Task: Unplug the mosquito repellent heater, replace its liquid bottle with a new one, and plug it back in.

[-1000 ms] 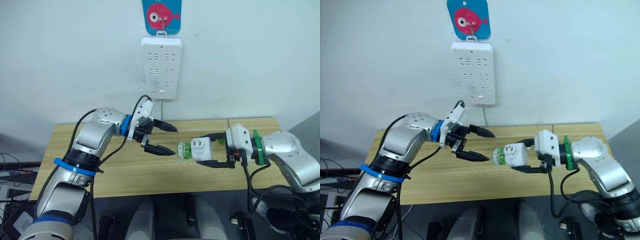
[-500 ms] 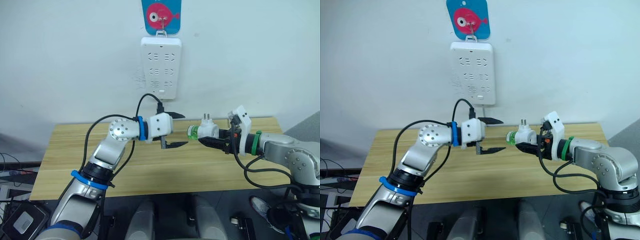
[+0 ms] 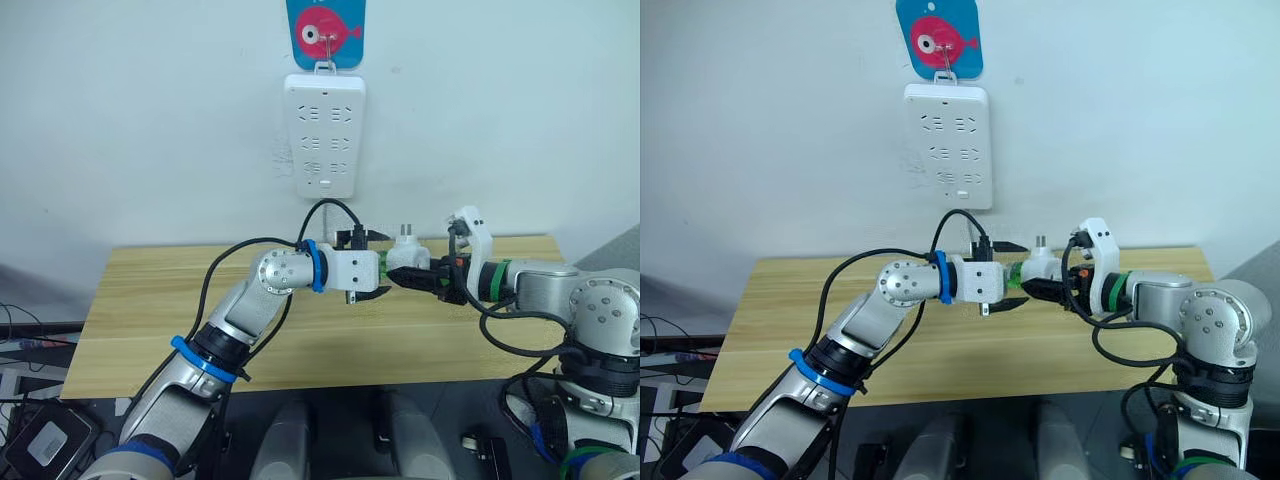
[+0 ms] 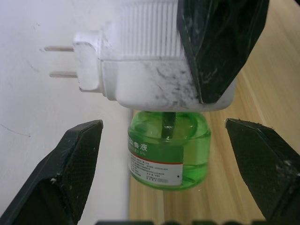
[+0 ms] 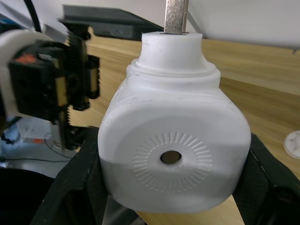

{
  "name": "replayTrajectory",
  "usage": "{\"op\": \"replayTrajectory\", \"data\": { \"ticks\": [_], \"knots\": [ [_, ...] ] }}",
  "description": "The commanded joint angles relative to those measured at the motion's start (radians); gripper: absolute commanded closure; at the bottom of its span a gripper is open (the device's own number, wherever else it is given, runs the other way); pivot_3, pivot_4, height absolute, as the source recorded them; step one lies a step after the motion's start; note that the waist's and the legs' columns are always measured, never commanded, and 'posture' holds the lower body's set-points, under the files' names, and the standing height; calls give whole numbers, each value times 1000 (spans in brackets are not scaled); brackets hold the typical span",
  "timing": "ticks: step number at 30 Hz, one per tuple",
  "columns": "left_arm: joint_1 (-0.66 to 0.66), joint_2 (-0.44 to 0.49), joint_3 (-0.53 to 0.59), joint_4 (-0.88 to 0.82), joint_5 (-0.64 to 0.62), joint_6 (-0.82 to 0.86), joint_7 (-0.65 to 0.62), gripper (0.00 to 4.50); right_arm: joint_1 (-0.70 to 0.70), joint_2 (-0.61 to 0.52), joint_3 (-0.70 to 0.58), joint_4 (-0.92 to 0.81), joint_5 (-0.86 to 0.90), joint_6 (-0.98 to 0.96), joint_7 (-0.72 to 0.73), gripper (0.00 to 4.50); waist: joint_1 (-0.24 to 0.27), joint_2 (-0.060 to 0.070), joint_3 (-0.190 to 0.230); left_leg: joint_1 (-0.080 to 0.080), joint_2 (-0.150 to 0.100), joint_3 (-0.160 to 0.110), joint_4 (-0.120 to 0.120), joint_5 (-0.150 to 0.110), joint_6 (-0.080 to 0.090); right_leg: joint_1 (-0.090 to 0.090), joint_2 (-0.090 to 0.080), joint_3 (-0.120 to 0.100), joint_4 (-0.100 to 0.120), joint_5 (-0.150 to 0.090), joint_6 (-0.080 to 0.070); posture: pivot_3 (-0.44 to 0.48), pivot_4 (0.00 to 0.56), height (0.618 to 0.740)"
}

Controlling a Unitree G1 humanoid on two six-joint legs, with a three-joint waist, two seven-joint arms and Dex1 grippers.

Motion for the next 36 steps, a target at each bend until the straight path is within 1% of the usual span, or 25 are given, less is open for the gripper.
{"op": "replayTrajectory", "data": {
  "ticks": [1,3,5,6,7,8,13,17,19,20,21,22,26,30,31,33,36],
  "knots": [
    [-15,-11,-7,-17,16,-2,16,385,-17,7,-33,-45,59,8,-21,1511,0,0,0,0,0,0,0,0,0,0,0,0,0,0,0,-71,241,740],
    [-11,-11,-9,-22,21,10,8,826,-13,6,-34,-46,77,8,-35,1511,-1,0,0,0,0,0,0,0,0,0,0,0,0,0,0,-71,242,740],
    [-4,-10,-11,-28,25,21,3,1455,-13,8,-36,-45,96,8,-52,1511,-1,0,0,0,0,0,0,0,0,0,0,0,0,0,0,-72,243,740],
    [-1,-7,-14,-29,30,27,0,1881,-12,9,-36,-45,105,8,-59,1511,-1,0,0,0,0,0,0,0,0,0,0,0,0,0,0,-73,243,740],
    [2,-5,-17,-30,34,33,-4,2114,-13,9,-35,-46,112,8,-64,1511,-1,0,0,0,0,0,0,0,0,0,0,0,0,0,0,-73,243,740],
    [4,-4,-17,-31,34,35,-6,2226,-14,10,-35,-45,120,8,-71,1511,-1,0,0,0,0,0,0,0,0,0,0,0,0,0,0,-72,244,740],
    [12,-8,-16,-38,29,33,-5,2225,-13,17,-37,-39,162,8,-101,1511,-1,0,0,0,0,0,0,0,0,0,0,0,0,0,0,-70,241,740],
    [8,-16,-8,-31,23,32,8,2225,-16,15,-30,-58,166,4,-96,1511,-1,0,0,0,0,0,0,0,0,0,0,0,0,0,0,-68,236,740],
    [8,-29,4,-26,10,39,17,2225,4,-17,-4,-100,156,-41,-65,776,0,0,0,0,0,0,0,0,0,0,0,0,0,0,0,-68,232,740],
    [10,-40,12,-21,-1,48,23,2225,18,-31,4,-123,146,-73,-51,483,1,0,0,0,0,0,0,0,0,0,0,0,0,0,0,-68,232,740],
    [13,-52,23,-17,-17,59,30,2225,36,-43,8,-149,136,-105,-38,65,2,0,0,0,0,0,0,0,0,0,0,0,0,0,0,-66,231,740],
    [18,-67,34,-11,-34,74,38,2225,55,-55,7,-173,124,-135,-31,0,3,0,0,-1,0,-1,0,0,0,0,0,0,-1,0,0,-66,231,740],
    [49,-125,88,-1,-116,109,75,2225,153,-43,-29,-274,89,-279,-48,0,1,0,-1,0,0,-1,0,0,0,0,1,0,-1,0,1,-84,227,740],
    [63,-172,129,-9,-174,132,106,2225,225,-37,-13,-338,44,-397,-63,0,-1,0,-2,0,1,0,0,0,0,0,1,0,0,0,1,-106,219,740],
    [65,-186,142,-11,-194,145,115,2225,238,-28,-4,-350,23,-429,-75,0,-1,1,-3,0,1,1,0,0,0,0,1,0,0,0,1,-114,215,740],
    [72,-244,184,-21,-268,198,141,2225,256,28,28,-379,-14,-509,-109,0,-1,1,-10,0,1,2,0,0,0,0,2,0,0,0,1,-121,212,740],
    [84,-298,219,-48,-351,265,155,2225,272,57,106,-399,-90,-603,-101,0,-4,3,-14,1,1,2,0,0,0,0,2,0,-1,0,1,-126,206,740]
  ]
}}
